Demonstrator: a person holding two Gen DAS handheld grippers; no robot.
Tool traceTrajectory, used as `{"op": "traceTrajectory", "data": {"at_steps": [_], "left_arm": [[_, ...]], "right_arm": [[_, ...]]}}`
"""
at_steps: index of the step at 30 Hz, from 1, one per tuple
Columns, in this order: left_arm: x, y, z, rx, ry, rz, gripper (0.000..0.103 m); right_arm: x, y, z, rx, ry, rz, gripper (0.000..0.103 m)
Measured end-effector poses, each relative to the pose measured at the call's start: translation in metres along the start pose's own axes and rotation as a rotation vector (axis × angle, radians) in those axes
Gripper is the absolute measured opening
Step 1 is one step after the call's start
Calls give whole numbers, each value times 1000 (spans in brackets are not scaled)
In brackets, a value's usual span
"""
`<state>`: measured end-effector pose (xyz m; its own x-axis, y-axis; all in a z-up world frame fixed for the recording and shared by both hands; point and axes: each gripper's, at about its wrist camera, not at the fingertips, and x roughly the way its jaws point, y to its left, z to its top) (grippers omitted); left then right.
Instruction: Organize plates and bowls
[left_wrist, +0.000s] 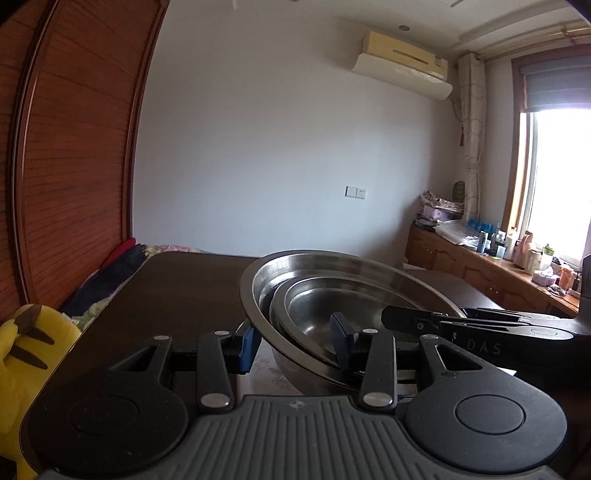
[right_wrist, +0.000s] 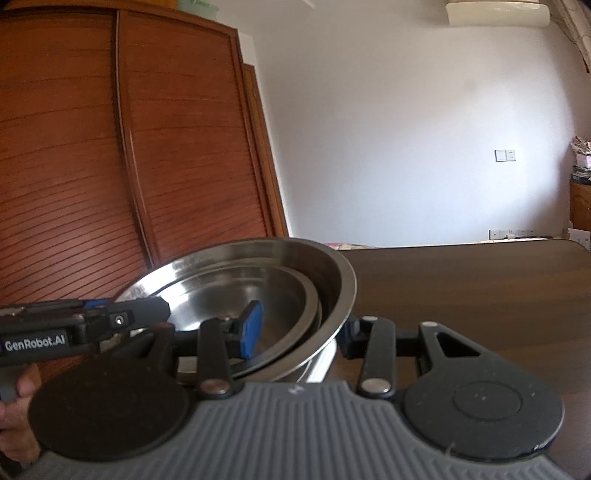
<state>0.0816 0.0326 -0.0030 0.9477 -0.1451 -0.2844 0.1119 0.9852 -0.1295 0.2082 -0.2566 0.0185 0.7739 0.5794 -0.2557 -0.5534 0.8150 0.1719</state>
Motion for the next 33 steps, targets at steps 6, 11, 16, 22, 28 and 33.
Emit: {"op": "traceTrajectory", "data": {"at_steps": [6,11,16,22,28,33], "left_arm": [[7,8,-8,-11,28,11,70],[14,10,-11,-25,46,16,70],[18,12,-14,-25,51,19,70],[18,10,-14,-21,50,20,70],[10,10,-12,-7,30,33,90],[-2,8,-1,9,-7,54,100]], "right_arm": [[9,6,-4,-9,23,-2,44],[15,8,-6,-17,41,-9,44],[20,12,-7,-24,58,-19,44],[19,15,-7,-40,46,-24,45],[19,19,-7,-76,34,-28,56],[6,17,1,-96,9,-58,72]]}}
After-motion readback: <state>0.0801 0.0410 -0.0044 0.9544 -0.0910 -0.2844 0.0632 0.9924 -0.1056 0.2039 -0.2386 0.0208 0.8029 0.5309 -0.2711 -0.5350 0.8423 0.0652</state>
